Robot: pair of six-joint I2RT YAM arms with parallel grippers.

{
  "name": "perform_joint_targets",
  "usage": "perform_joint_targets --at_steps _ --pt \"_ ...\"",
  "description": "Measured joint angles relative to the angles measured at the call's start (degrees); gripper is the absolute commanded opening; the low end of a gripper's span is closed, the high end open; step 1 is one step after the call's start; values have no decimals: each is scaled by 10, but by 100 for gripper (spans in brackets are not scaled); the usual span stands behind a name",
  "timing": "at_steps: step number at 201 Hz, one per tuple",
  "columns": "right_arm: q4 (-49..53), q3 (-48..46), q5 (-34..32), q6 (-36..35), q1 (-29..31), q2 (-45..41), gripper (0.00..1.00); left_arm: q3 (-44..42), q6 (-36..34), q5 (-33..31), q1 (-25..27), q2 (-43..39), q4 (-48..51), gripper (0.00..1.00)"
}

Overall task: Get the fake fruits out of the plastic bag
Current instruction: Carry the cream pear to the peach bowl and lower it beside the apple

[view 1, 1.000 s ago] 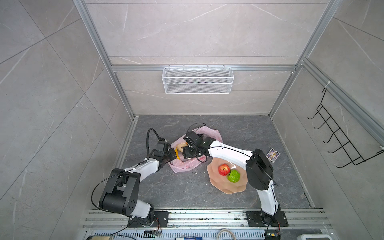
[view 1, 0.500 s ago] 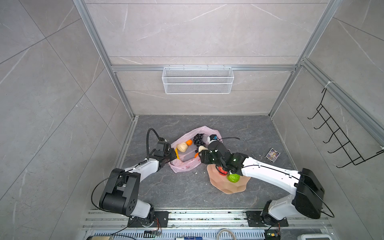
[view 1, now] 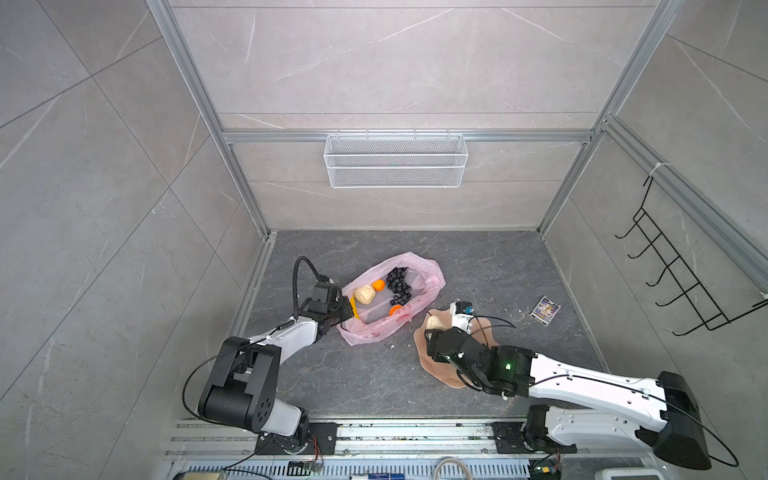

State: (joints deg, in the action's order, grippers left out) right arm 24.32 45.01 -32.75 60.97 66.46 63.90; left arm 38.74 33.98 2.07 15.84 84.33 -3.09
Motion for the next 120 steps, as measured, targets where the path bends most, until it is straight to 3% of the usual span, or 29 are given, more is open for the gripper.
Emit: perform_joint_targets --at_steps 58,120 --pt "34 -78 -52 122 25 -41 62 0 0 0 0 0 0 0" --pt "38 -81 -63 225 31 14 63 0 0 0 0 0 0 0"
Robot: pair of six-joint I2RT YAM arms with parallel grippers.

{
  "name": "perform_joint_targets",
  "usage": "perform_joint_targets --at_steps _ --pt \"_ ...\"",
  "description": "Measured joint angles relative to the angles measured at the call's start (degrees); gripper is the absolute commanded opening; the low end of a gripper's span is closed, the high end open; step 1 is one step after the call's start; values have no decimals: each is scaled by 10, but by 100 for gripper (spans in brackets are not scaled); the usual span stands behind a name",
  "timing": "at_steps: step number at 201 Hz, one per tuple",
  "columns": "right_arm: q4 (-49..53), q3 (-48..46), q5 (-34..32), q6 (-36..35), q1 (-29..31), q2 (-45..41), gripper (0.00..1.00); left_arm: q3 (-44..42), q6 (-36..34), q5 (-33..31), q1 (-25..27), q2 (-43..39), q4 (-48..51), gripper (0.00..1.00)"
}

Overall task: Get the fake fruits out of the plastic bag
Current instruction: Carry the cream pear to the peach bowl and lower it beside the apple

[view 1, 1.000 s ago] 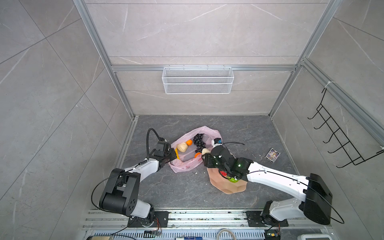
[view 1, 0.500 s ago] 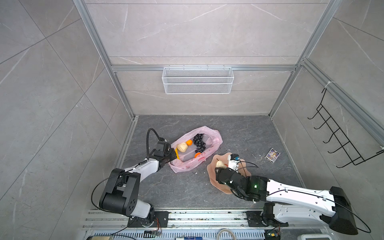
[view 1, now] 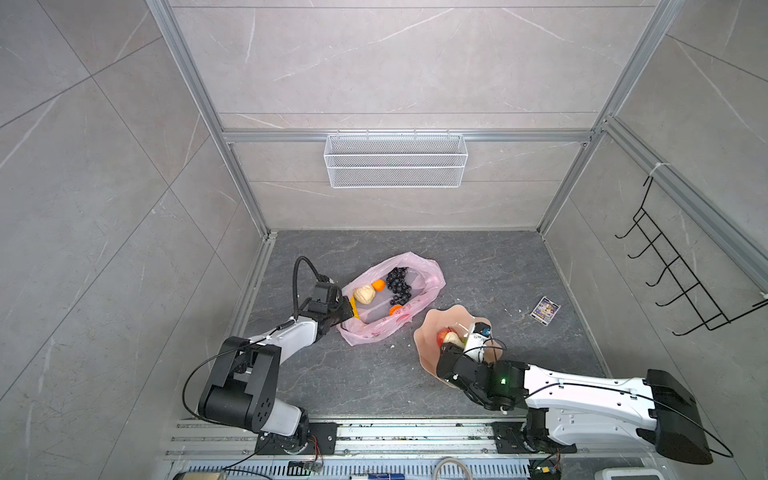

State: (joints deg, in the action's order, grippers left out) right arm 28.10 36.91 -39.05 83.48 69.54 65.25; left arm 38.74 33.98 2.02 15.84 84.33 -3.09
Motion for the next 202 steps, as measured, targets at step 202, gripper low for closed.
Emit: perform_joint_targets --at_steps 202 --pt "5 2 -22 181 3 87 64 0 0 -1 0 0 0 0"
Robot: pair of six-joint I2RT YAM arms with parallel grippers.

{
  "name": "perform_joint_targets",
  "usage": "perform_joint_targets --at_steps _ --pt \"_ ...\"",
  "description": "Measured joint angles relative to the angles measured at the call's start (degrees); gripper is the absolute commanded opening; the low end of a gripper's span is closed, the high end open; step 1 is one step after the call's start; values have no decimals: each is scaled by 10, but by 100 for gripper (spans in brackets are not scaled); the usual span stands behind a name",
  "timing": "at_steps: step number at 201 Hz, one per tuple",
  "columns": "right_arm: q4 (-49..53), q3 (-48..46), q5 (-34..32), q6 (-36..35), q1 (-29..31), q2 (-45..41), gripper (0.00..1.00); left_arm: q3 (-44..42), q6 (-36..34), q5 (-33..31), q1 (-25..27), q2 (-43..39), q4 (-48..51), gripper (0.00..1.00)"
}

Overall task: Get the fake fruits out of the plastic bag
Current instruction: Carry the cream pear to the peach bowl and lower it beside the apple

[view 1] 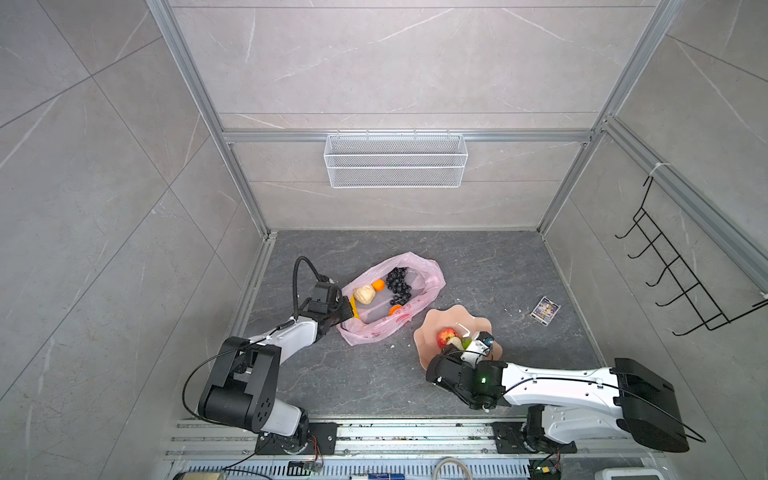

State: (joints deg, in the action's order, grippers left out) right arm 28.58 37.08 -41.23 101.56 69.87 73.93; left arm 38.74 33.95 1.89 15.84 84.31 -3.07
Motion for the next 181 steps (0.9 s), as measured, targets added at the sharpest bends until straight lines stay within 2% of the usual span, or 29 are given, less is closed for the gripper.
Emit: perform_joint_targets --at_steps 74,181 --pt "0 4 -9 24 0 16 73 0 0 0 0 -1 0 0" --pt "9 11 -9 26 0 19 73 0 0 -1 0 -4 0 0"
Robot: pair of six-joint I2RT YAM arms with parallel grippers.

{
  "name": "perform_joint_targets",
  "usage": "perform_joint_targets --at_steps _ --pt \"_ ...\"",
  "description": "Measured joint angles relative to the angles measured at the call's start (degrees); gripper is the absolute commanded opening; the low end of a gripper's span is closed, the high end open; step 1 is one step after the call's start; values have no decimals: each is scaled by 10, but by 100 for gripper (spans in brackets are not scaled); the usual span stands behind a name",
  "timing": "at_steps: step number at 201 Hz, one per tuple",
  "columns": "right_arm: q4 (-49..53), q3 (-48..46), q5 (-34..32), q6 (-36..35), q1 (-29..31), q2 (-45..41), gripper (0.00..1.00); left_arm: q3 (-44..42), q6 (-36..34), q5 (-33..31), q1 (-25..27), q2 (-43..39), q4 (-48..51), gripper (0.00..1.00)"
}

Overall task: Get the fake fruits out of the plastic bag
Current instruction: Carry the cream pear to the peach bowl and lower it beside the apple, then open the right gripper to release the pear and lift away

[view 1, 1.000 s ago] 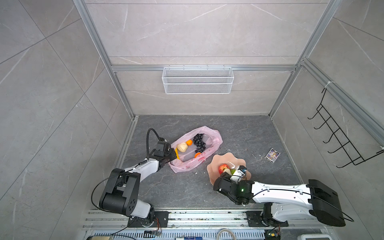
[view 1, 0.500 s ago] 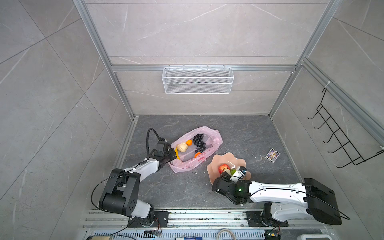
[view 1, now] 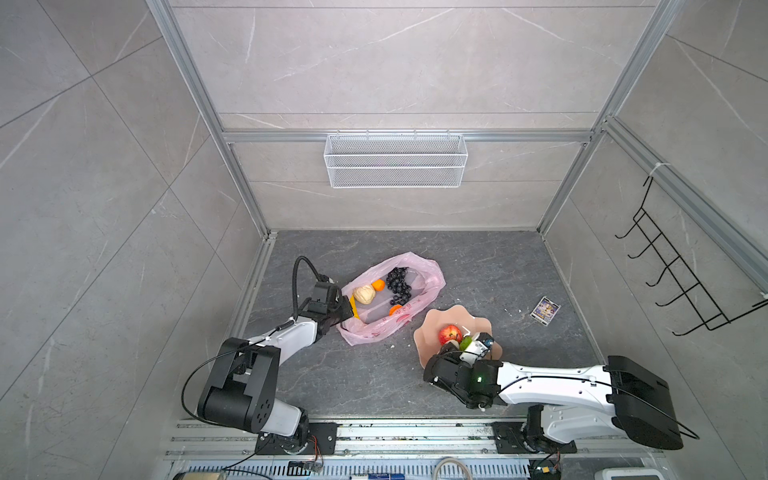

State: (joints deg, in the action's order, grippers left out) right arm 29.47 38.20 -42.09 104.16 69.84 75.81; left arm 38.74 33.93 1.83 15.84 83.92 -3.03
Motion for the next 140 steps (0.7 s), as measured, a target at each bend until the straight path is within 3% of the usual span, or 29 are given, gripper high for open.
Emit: perform_joint_targets --at_steps 79,99,140 --pt "93 38 -29 -19 0 -34 74 0 0 0 0 0 0 0" --pt "122 80 -41 -66 -4 -36 73 0 -1 2 0 0 0 0" --pt "108 156 -9 -240 -69 -35 73 0 -7 2 3 -5 0 0"
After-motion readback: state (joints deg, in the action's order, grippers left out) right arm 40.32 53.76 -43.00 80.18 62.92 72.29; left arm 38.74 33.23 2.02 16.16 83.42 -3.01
